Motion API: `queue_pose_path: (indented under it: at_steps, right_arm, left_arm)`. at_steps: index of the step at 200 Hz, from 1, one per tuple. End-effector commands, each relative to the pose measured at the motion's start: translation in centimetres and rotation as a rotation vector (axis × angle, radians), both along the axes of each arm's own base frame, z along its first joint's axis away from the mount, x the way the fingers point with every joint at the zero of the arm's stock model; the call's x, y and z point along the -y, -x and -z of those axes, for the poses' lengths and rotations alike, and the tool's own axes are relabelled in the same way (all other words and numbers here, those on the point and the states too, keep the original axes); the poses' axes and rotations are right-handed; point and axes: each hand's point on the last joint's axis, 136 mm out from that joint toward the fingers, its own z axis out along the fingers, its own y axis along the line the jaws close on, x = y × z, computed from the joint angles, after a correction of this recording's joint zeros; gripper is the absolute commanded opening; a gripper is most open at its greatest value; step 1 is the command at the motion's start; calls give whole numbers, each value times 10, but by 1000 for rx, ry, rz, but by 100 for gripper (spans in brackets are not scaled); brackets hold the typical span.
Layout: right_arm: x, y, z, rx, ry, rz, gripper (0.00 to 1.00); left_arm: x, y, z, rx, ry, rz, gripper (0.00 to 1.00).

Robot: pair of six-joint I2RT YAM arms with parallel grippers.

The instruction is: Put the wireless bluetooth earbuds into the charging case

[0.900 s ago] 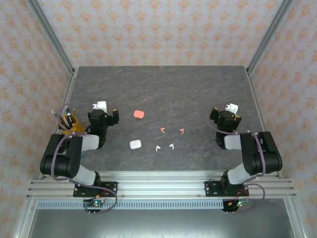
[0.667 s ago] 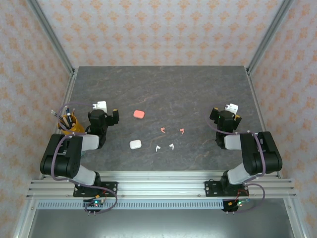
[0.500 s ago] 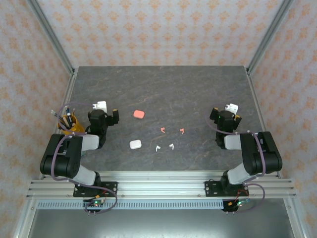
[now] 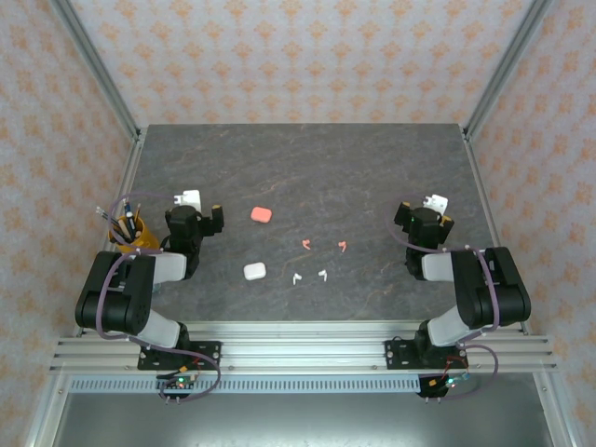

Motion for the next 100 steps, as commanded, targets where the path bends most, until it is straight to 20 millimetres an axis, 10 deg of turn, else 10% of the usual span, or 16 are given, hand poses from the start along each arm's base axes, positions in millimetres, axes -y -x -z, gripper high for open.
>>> queue_pose_path:
  at_steps: [1,53,100]
  right_arm:
    - [5,-9,-12,36,10,20,99]
    - [15,0,-19,66,2,81,99]
    - [16,9,-60,18,-23,114,99]
  left_arm:
    - [-2,-10,-13,41,-14,-7,100]
    - [-3,-9,-15,40,-16,-12,98]
    - [-17,-8,-64,-36,-18,-123,98]
